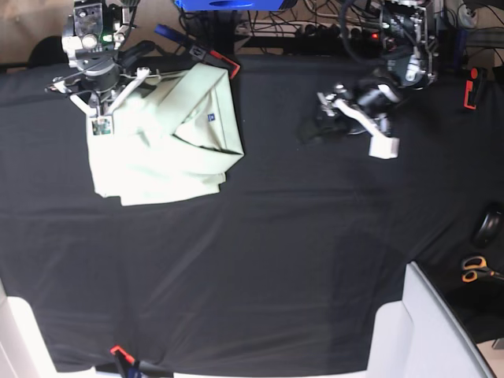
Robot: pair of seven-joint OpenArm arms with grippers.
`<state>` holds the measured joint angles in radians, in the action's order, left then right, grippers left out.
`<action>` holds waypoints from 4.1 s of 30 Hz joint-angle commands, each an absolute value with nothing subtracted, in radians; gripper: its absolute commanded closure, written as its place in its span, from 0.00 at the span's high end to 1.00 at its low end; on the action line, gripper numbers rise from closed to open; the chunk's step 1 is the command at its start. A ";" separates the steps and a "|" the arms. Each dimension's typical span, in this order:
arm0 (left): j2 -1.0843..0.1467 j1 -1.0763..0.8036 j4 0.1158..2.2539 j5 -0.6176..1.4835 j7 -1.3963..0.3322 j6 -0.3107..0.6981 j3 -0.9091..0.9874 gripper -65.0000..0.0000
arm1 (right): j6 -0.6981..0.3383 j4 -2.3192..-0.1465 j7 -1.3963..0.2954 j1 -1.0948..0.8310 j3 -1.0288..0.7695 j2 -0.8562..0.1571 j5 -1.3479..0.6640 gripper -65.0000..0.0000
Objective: Fold the T-shirt properly
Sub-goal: 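Reach the left gripper to the shirt's collar edge and grasp it, then pull the grasped shirt edge with the left gripper away from the right gripper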
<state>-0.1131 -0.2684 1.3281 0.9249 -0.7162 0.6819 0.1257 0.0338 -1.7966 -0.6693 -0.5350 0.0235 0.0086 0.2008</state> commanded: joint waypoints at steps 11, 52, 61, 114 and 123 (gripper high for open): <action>-0.059 -0.191 1.317 0.949 -0.707 0.698 -0.085 0.74 | 0.038 -1.813 -0.650 -0.536 0.021 0.008 0.206 0.00; -0.021 0.142 0.917 0.860 -0.759 0.575 -0.573 0.74 | 0.038 -1.813 -0.648 -0.535 0.022 0.013 0.206 0.00; -0.019 0.156 0.915 0.860 -0.759 0.575 -0.591 0.71 | 0.038 -1.813 -0.648 -0.536 0.021 0.013 0.206 0.00; 0.008 0.496 0.917 -0.028 -1.090 0.492 -0.723 0.00 | 0.038 -1.813 -0.648 -0.538 0.025 0.013 0.206 0.00; 0.073 0.519 0.911 -0.278 -0.944 0.492 -0.791 0.00 | 0.038 -1.813 -0.648 -0.542 0.021 0.013 0.206 0.00</action>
<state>0.0589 0.4877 0.8963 -0.2676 -0.9531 0.5003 -0.7929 0.0338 -1.7966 -0.6662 -0.5381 0.0235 0.0143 0.2008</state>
